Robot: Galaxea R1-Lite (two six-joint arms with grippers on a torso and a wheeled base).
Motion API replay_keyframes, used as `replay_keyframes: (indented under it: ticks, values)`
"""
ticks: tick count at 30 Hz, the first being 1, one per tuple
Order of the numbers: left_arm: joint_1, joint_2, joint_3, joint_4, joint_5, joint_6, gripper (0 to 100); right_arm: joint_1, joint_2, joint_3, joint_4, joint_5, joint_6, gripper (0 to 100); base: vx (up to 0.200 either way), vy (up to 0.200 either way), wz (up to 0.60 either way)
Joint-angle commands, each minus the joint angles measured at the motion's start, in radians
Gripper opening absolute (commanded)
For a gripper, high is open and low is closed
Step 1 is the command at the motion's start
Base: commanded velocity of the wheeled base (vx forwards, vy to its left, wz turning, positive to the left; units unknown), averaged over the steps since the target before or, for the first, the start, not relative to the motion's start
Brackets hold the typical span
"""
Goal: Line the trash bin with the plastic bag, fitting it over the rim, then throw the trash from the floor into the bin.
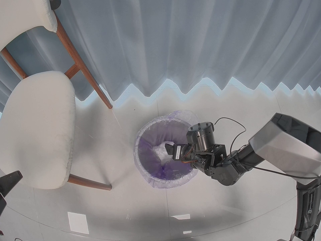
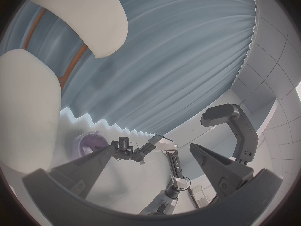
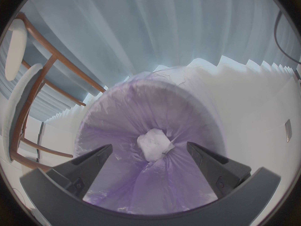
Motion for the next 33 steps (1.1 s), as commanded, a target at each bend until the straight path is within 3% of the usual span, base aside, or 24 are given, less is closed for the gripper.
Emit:
replay_keyframes:
  ticks: [1, 3, 7, 13, 17, 19, 21, 23, 25, 26, 27, 30, 33]
  values:
    - [-0.001, -0.085, 0.034, 0.001, -0.002, 0.000, 100, 0.001, -0.223, 0.115, 0.007, -0.030, 0.017, 100, 0.000, 0.000, 0.00]
    - [-0.003, -0.097, 0.045, 0.001, -0.003, 0.000, 100, -0.001, -0.279, 0.150, 0.008, -0.030, 0.017, 100, 0.000, 0.000, 0.00]
    - [-0.027, -0.123, 0.090, 0.001, -0.012, 0.003, 100, -0.087, -0.585, 0.354, 0.015, -0.030, 0.009, 100, 0.000, 0.000, 0.00]
    - [-0.018, -0.243, 0.195, 0.025, -0.014, 0.009, 100, -0.372, -0.947, 0.579, 0.111, -0.025, -0.046, 100, 0.000, 0.000, 0.00]
    - [0.026, -0.387, 0.240, 0.128, -0.014, 0.015, 100, -0.479, -1.154, 0.725, 0.099, -0.024, -0.071, 100, 0.000, 0.000, 0.00]
    - [0.103, -0.445, 0.289, 0.189, 0.000, 0.112, 100, -0.528, -1.273, 0.816, 0.073, -0.012, -0.071, 100, 0.000, 0.000, 0.00]
    - [0.105, -0.479, 0.340, 0.200, 0.024, 0.207, 100, -0.556, -1.350, 0.880, 0.050, 0.004, -0.072, 100, 0.000, 0.000, 0.00]
    - [0.094, -0.479, 0.344, 0.353, 0.213, 0.515, 100, -0.567, -1.479, 1.007, 0.012, 0.036, -0.094, 100, 0.000, 0.000, 0.00]
    - [0.092, -0.479, 0.344, 0.488, 0.347, 0.671, 100, -0.564, -1.551, 1.083, -0.002, 0.057, -0.143, 100, 0.000, 0.000, 0.00]
    - [0.092, -0.479, 0.343, 0.495, 0.354, 0.684, 100, -0.562, -1.557, 1.089, -0.004, 0.060, -0.147, 100, 0.000, 0.000, 0.00]
    - [0.092, -0.479, 0.344, 0.488, 0.449, 0.725, 100, -0.555, -1.646, 1.164, -0.005, 0.106, -0.217, 100, 0.000, 0.000, 0.00]
    - [0.092, -0.479, 0.344, 0.468, 0.479, 0.730, 100, -0.548, -1.772, 1.190, 0.059, 0.154, -0.275, 100, 0.000, 0.000, 0.00]
    - [0.092, -0.479, 0.344, 0.472, 0.534, 0.734, 100, -0.548, -1.947, 1.188, 0.266, 0.172, -0.298, 100, 0.000, 0.000, 0.00]
